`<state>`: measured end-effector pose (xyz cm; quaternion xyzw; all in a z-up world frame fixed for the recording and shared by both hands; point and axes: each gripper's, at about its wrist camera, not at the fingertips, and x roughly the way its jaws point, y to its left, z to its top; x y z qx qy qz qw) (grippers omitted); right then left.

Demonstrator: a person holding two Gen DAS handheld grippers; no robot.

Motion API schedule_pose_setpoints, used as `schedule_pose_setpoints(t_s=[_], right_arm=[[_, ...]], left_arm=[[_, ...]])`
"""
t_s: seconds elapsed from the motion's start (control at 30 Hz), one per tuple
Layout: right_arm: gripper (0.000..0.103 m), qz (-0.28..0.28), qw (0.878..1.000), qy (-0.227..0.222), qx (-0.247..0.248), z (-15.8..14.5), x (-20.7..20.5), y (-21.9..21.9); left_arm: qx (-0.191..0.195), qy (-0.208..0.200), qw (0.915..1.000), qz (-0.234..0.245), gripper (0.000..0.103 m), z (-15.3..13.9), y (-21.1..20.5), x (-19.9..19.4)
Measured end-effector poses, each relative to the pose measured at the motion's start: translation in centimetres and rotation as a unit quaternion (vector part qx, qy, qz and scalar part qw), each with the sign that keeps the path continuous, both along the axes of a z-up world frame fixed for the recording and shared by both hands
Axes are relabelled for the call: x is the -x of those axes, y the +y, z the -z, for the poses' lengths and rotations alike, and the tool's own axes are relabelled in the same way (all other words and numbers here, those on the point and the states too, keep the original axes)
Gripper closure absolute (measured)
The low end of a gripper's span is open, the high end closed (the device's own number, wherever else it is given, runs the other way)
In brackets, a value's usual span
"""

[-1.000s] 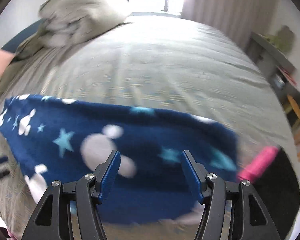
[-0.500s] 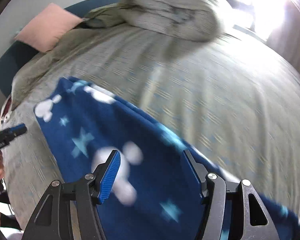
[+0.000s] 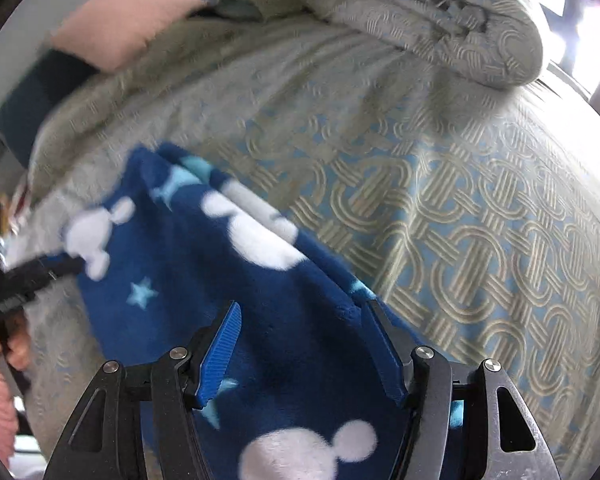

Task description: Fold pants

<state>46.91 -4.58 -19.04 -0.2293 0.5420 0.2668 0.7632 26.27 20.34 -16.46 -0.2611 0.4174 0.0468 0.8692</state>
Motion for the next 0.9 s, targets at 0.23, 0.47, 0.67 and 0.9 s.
schedule_pose_setpoints(t_s=[0.23, 0.47, 0.67, 0.9], right_arm=[[0.1, 0.01, 1.0, -0.009, 0.008, 1.3, 0.3, -0.8], [0.1, 0.044, 0.996, -0.043, -0.068, -2.7, -1.0, -2.7], [0.095, 0.04, 0.999, 0.0, -0.012, 0.1, -2.1, -1.5], [0.049, 0.042, 0.999, -0.019, 0.007, 0.9, -1.3, -1.0]], left_arm=[[-0.004, -0.014, 0.9998, -0.016, 0.094, -0.5, 1.0, -0.2], [-0.051, -0.066, 0.9965, 0.0, 0.094, -2.9, 0.9, -1.2], [-0.069, -0.001, 0.9976, 0.006, 0.091, 0.1, 1.1, -3.3], [-0.033, 0.0, 0.9994, -0.01, 0.072, 0.6, 3.0, -1.3]])
